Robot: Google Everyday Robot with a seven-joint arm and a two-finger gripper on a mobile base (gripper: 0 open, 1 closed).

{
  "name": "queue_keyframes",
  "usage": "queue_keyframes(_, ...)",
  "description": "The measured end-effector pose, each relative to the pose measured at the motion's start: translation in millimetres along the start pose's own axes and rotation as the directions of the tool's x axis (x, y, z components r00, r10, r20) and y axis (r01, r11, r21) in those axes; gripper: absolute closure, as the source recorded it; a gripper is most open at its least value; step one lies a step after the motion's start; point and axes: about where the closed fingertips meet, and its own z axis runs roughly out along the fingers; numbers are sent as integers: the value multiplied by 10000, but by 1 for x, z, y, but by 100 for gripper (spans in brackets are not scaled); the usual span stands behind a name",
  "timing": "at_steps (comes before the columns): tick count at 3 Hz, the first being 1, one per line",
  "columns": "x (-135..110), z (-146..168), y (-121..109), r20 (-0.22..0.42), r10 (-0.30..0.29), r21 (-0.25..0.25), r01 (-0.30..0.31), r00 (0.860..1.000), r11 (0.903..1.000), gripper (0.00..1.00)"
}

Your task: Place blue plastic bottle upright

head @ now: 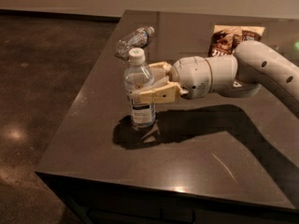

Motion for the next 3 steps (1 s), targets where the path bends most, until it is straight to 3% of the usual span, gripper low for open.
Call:
queue_keyframes(1,3,3,0,9,91,-179,-91,10000,9998,41)
queue_keyframes(2,7,5,1,2,197,-331,-196,9998,9993,10)
queue_keyframes(3,8,7,2,-250,258,-406,-268,9994,9988,0)
